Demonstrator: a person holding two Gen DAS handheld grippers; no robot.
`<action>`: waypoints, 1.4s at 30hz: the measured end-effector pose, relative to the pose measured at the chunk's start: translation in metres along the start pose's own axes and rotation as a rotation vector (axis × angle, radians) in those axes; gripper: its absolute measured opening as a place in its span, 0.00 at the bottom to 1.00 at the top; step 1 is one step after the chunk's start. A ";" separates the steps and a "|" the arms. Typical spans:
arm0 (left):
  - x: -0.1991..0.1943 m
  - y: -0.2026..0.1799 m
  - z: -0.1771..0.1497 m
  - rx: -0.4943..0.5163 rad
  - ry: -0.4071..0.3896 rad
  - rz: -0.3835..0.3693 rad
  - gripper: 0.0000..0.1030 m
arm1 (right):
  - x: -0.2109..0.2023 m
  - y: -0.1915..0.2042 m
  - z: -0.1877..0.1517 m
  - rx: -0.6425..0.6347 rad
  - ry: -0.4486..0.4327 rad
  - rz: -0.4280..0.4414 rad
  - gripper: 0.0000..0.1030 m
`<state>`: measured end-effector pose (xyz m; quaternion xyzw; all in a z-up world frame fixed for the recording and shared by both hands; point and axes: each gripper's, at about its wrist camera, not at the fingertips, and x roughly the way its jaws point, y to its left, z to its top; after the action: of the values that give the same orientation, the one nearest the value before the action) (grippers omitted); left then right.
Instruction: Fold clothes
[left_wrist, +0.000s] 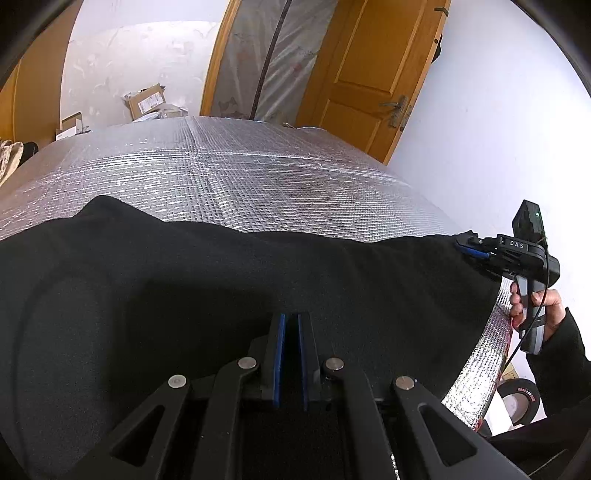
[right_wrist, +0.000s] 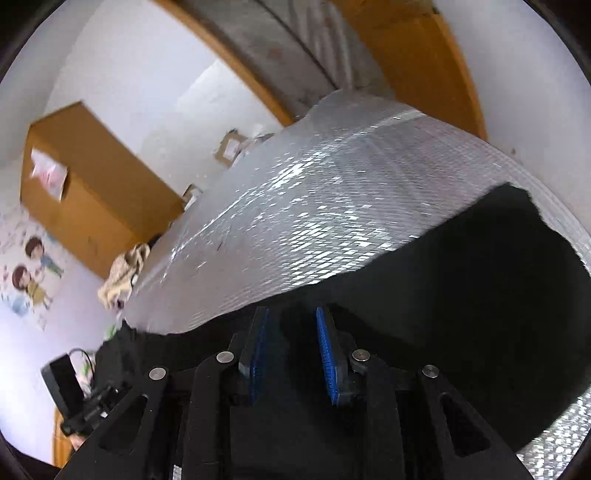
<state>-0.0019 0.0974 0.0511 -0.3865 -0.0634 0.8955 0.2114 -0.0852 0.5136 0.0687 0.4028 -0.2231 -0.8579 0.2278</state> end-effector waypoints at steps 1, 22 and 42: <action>0.000 0.000 0.000 0.001 0.000 0.001 0.06 | 0.003 0.000 0.003 -0.003 0.000 -0.012 0.25; -0.001 -0.001 -0.001 0.007 -0.009 0.009 0.06 | 0.044 0.043 -0.003 0.168 0.028 0.050 0.21; -0.021 0.002 -0.004 -0.006 -0.093 0.095 0.06 | 0.110 0.092 -0.018 0.123 0.119 0.177 0.17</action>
<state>0.0130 0.0860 0.0623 -0.3479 -0.0575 0.9212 0.1643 -0.1141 0.3743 0.0453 0.4449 -0.2959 -0.7939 0.2902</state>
